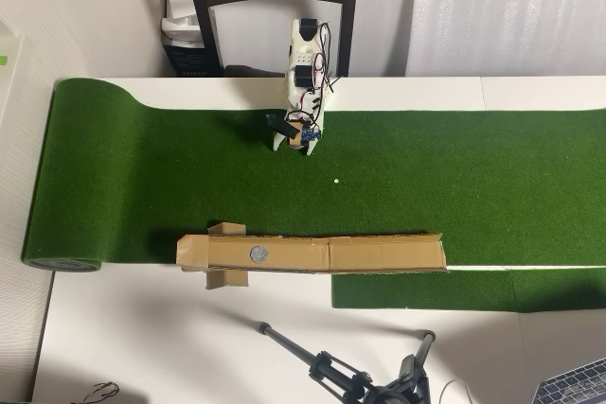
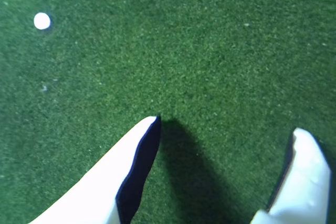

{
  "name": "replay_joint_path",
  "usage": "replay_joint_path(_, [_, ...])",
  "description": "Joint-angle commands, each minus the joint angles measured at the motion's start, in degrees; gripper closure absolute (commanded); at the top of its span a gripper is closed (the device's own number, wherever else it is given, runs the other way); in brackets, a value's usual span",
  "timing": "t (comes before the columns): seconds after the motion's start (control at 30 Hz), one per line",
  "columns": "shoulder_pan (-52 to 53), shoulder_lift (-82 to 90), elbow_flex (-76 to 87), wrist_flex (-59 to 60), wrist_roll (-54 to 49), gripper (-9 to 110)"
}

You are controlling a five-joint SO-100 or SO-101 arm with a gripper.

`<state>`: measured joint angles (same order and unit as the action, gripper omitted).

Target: Pick up the golf ball and place it on the gray mark at the back.

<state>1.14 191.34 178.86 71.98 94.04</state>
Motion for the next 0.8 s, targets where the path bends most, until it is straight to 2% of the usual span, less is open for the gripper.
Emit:
replay_joint_path(0.0, [-0.09, 5.27, 0.97, 1.32, 0.00, 62])
replay_joint_path(0.3, [0.00, 5.19, -12.22, 8.53, -0.18, 62])
replay_joint_path(0.6, [0.00, 5.19, -12.30, 8.44, -0.26, 62])
replay_joint_path(0.77, [0.00, 5.19, -9.23, 8.70, 0.53, 74])
